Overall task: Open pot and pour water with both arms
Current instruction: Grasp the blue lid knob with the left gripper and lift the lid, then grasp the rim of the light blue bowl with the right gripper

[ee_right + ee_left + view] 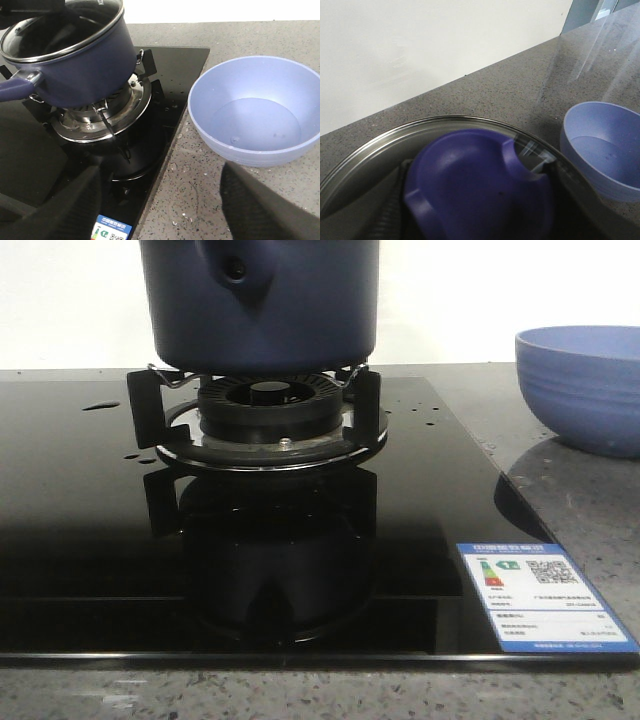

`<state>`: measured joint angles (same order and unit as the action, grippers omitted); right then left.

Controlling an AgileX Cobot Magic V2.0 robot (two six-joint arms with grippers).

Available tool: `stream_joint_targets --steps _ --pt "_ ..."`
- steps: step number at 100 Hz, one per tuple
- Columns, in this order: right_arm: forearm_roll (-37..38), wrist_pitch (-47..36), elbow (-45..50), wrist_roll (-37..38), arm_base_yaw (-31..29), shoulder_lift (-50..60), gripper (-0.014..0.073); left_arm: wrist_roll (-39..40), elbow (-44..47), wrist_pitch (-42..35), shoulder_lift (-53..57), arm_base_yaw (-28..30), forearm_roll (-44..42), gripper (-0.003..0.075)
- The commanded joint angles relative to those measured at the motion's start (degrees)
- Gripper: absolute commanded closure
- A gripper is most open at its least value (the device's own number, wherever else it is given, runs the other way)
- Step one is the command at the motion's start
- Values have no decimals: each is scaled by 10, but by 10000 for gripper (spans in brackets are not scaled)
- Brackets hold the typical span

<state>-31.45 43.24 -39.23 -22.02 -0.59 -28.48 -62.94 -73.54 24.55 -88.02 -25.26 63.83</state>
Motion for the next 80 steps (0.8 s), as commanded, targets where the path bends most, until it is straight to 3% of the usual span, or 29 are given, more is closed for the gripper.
stream_joint_targets --steps 1,46,80 --pt "-18 -37 -18 -5 1 -7 138 1 -18 -25 16 -1 14 362" --pt "-1 -3 -46 -4 1 -70 138 1 -18 -11 68 16 13 379" --pt "107 32 -196 86 0 -264 138 1 -18 56 133 147 12 379"
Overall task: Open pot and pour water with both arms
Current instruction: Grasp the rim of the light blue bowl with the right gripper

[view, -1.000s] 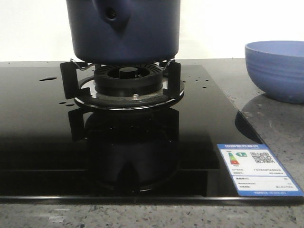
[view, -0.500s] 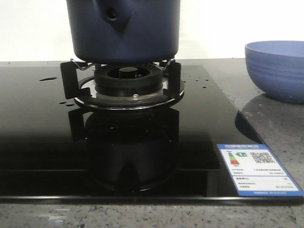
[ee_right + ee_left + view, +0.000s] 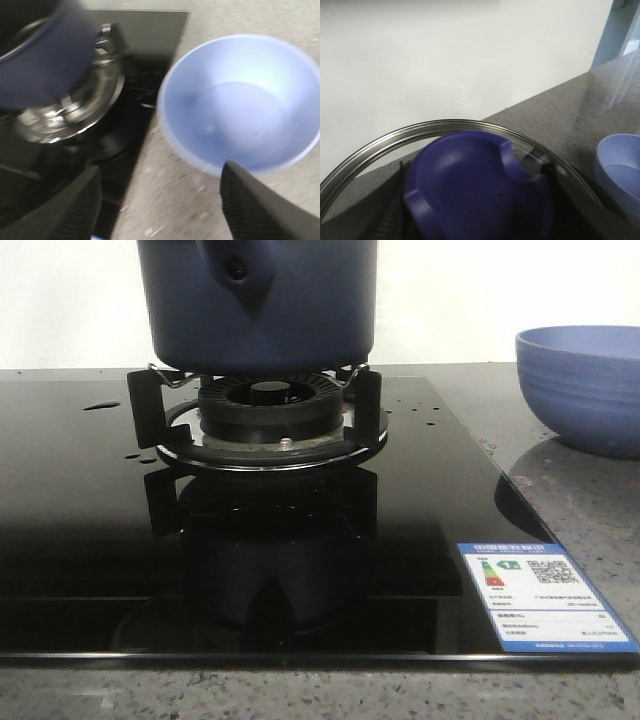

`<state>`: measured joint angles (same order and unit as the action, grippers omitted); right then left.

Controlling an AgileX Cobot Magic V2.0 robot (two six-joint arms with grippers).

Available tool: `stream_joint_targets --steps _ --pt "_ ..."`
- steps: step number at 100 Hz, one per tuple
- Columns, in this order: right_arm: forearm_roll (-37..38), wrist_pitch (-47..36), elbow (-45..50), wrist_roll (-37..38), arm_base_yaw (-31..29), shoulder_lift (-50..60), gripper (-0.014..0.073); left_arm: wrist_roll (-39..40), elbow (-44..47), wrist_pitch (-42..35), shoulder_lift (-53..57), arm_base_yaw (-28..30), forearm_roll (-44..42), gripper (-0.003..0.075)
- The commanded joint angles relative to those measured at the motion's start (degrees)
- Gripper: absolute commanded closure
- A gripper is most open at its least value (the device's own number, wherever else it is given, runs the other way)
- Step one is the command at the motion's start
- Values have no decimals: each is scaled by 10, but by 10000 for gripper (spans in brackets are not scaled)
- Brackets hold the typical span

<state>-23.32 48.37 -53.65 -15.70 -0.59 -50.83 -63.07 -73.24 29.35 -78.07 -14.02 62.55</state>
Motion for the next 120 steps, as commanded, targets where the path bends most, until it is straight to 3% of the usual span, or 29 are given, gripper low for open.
stream_joint_targets --steps 1,15,33,77,87,99,111,120 --pt "29 -17 -56 25 0 -45 138 2 -21 13 36 42 25 379" --pt "103 19 -124 80 0 -125 138 2 -21 62 53 107 25 379" --pt "184 70 -188 119 -3 -219 138 2 -21 64 66 154 25 379" --pt "188 82 -204 121 -82 -342 143 2 -21 61 67 164 25 379" --pt "177 81 -204 112 -84 -360 242 2 -21 61 67 164 27 379" --pt "166 80 -204 111 -84 -373 475 2 -21 61 67 164 27 379" --pt "166 73 -204 108 -84 -371 648 2 -21 61 67 164 27 379" --pt "165 73 -210 107 -84 -368 667 2 -21 61 67 164 27 379"
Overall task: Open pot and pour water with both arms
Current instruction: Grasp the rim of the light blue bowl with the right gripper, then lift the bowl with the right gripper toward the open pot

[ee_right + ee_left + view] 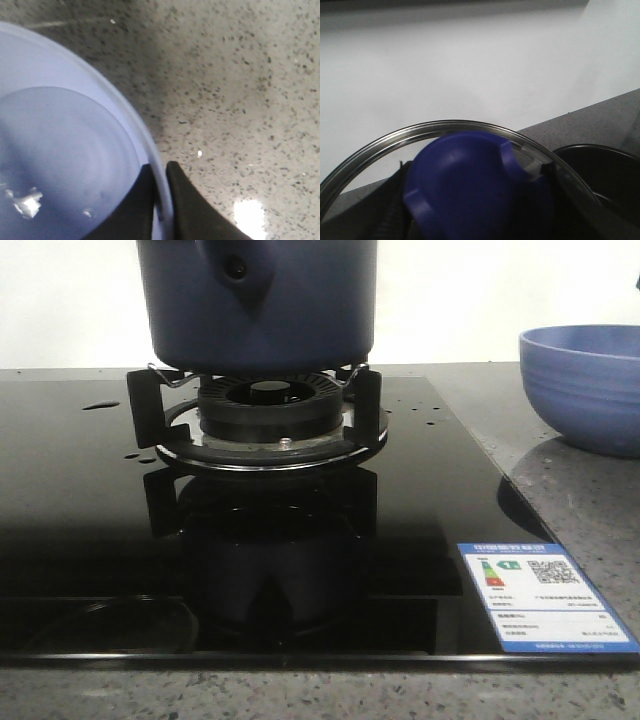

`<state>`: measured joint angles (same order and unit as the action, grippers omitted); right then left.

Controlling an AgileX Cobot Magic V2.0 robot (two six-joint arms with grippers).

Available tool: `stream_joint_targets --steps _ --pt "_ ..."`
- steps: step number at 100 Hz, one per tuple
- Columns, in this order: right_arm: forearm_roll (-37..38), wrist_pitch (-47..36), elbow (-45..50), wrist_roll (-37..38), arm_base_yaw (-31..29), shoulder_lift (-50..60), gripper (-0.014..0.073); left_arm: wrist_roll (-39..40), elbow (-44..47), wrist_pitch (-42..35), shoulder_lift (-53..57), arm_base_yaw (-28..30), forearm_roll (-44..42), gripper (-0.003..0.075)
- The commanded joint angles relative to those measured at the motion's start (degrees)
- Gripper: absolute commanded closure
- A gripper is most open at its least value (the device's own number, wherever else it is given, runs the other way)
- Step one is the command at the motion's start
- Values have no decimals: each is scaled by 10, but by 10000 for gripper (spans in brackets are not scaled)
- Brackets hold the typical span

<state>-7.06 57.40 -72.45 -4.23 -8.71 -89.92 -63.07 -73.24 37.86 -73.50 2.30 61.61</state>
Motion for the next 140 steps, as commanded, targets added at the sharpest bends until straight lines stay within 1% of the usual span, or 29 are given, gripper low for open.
stream_joint_targets --steps 1,9,19,55,71,81,88,104,114,125,140 --pt "2 -17 -24 -8 -2 23 667 2 -21 -25 21 1 37 379" --pt "-5 -6 -39 -9 -2 23 667 2 -21 -27 20 1 37 379" --pt "-36 14 -67 -22 -2 23 667 2 -21 -29 19 1 37 380" --pt "-132 96 -203 -39 3 23 667 2 -21 -51 19 1 37 379" --pt "-137 117 -267 -39 37 17 666 2 -21 -55 19 1 37 379" --pt "-139 118 -305 -39 71 8 664 2 -21 -55 19 1 37 379" --pt "-140 118 -332 -39 97 -2 646 2 -21 -55 19 1 37 380" --pt "-140 115 -397 -39 154 -39 644 2 -21 -55 19 1 37 380" --pt "-140 97 -430 -39 192 -64 644 2 -21 -55 19 1 37 379" --pt "-140 55 -455 -39 226 -84 644 2 -21 -55 19 1 37 380" --pt "-141 -21 -460 -40 259 -103 644 2 -21 -55 19 1 37 380"
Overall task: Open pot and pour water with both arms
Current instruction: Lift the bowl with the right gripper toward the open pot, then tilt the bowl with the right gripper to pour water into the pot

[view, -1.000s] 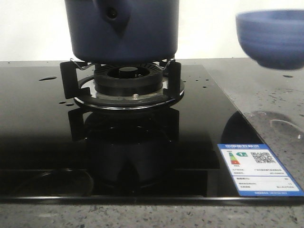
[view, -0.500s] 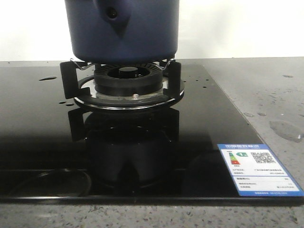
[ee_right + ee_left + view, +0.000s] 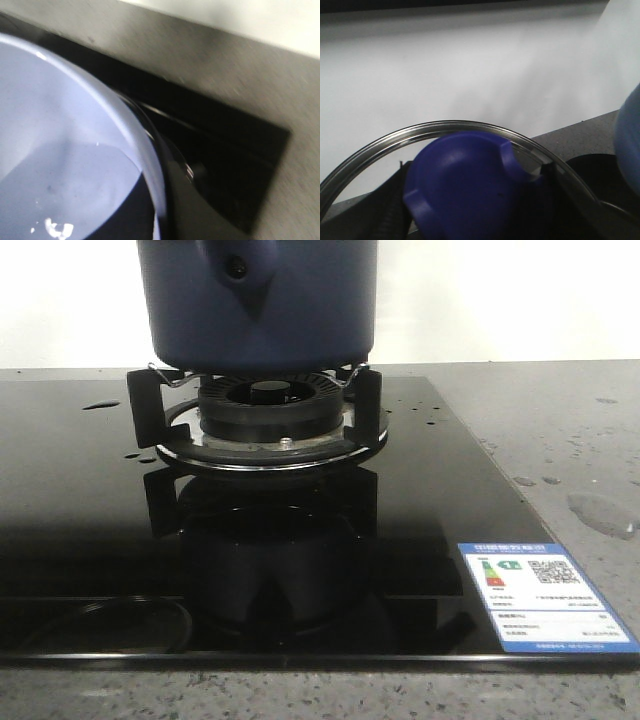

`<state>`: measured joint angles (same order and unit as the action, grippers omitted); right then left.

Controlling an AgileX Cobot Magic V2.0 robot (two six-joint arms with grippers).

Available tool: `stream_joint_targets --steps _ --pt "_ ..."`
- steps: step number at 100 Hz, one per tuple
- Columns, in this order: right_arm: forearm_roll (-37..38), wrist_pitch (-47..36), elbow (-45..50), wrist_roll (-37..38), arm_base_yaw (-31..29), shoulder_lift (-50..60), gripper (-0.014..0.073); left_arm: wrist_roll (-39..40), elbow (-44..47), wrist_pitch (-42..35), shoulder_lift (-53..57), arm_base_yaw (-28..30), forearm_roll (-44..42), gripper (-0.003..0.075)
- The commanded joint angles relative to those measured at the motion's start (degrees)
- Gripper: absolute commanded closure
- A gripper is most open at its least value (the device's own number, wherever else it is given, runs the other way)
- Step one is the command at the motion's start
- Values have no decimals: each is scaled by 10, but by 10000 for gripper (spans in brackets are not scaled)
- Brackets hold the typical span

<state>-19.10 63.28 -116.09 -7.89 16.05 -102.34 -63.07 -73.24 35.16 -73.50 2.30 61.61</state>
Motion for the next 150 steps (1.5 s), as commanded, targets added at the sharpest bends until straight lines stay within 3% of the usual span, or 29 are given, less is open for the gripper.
stream_joint_targets --steps 1,23,48,77,87,107,124,150 --pt "-21 -83 -24 -7 13 22 644 2 -21 -28 19 1 37 380" --pt "-21 -258 47 -72 45 42 638 2 -21 -28 19 1 37 380" --pt "-21 -582 260 -149 82 119 639 2 -21 -28 19 1 37 380" --pt "10 -976 447 -153 130 151 639 2 -21 -28 19 1 37 380" --pt "11 -1027 465 -153 136 145 639 2 -21 -28 19 1 37 380" --pt "12 -1043 467 -153 136 139 639 2 -21 -28 19 1 37 380" --pt "22 -1139 490 -153 136 132 639 2 -21 -28 19 1 37 380" --pt "51 -1201 504 -153 136 117 639 2 -21 -28 19 1 37 380"
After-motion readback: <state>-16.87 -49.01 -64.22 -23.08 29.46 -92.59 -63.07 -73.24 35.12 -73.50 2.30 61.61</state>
